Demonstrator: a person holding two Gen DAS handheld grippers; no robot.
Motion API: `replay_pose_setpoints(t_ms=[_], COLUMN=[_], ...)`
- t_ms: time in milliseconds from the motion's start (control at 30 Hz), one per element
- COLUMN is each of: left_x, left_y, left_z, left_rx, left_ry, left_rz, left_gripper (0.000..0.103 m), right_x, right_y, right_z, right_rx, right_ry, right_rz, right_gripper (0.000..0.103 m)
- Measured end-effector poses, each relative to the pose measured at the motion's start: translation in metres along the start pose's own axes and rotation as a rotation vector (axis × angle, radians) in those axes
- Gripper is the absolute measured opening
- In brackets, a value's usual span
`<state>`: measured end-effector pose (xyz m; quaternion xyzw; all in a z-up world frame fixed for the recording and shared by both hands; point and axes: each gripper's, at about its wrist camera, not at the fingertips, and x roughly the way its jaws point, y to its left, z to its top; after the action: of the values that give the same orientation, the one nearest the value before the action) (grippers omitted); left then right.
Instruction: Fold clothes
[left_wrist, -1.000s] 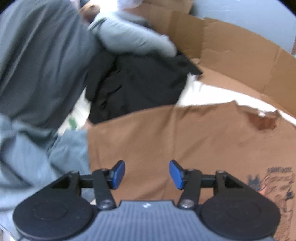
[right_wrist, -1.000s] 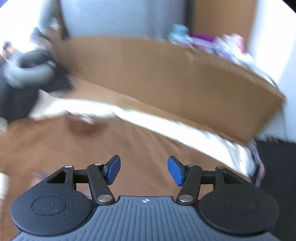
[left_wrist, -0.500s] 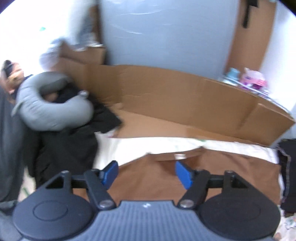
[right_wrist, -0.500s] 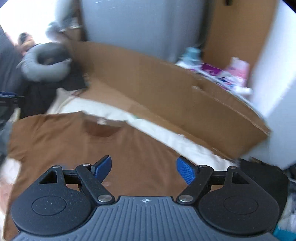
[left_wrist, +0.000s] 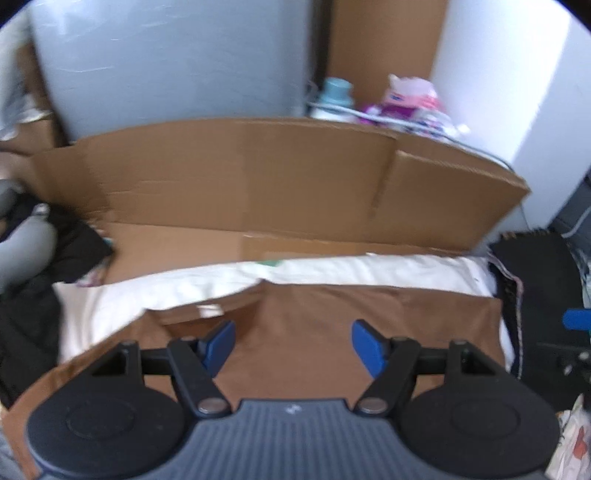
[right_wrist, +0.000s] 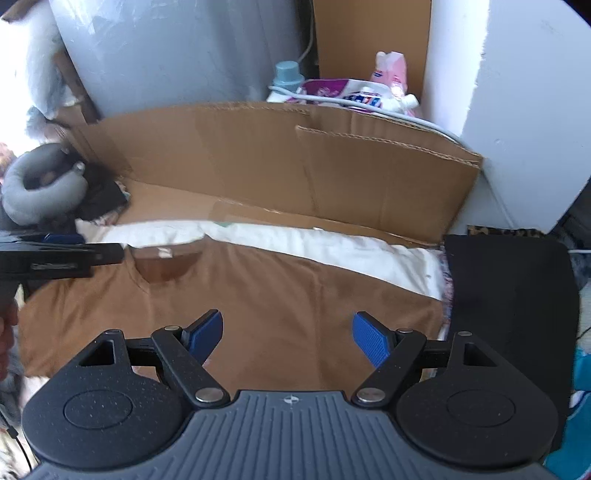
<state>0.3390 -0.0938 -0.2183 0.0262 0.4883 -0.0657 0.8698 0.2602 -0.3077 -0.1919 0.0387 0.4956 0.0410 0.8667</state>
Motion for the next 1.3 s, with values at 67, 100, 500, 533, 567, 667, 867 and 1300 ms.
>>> replay_pose_setpoints(t_ms=[67,100,500,533,567,667,867,1300], left_x=[0.008,0.013,0.049,0.053,0.056,0.065,0.084,0.1], left_y=[-0.017,-0.027,-0.09,-0.091,-0.091,-0.092,-0.095,-0.13], left_z=[-0.004,-0.006,-0.038,-0.041,-0.044,-0.053,-0.068,-0.083], left_rx=[0.004,0.016,0.121,0.124,0.128,0.142,0.179,0.351], left_ry=[0.012,0.018,0.058,0.061,0.065,0.077,0.087,0.044], left_rz=[-0.021,-0.035,-0.181,-0.187,-0.194,-0.216,-0.246,-0.246], left_gripper=[0.073,0.073,0.071,0.067,0.066,0.063,0.058,0.067], right_x=[0.004,0.008,0.02,0.02,0.023,0.034,0.055,0.081], right_y=[-0.001,-0.004,-0.094,-0.099,-0.103,-0.104,-0.099,-0.091], right_z=[-0.006,-0.009,-0.037,-0.042,-0.047,-0.068,-0.108,-0.158], right_rx=[-0.028,-0.03,0.153,0.158,0.162,0.159,0.189,0.263], right_ry=[0.01,0.017,-0.061,-0.074,-0.083,-0.106,-0.167,-0.279], right_rz=[-0.015,-0.017,0.071,0.069,0.056,0.032,0.028,0.054], right_gripper=[0.083,0.083,0.083,0.083,0.082,0.082,0.081,0.082])
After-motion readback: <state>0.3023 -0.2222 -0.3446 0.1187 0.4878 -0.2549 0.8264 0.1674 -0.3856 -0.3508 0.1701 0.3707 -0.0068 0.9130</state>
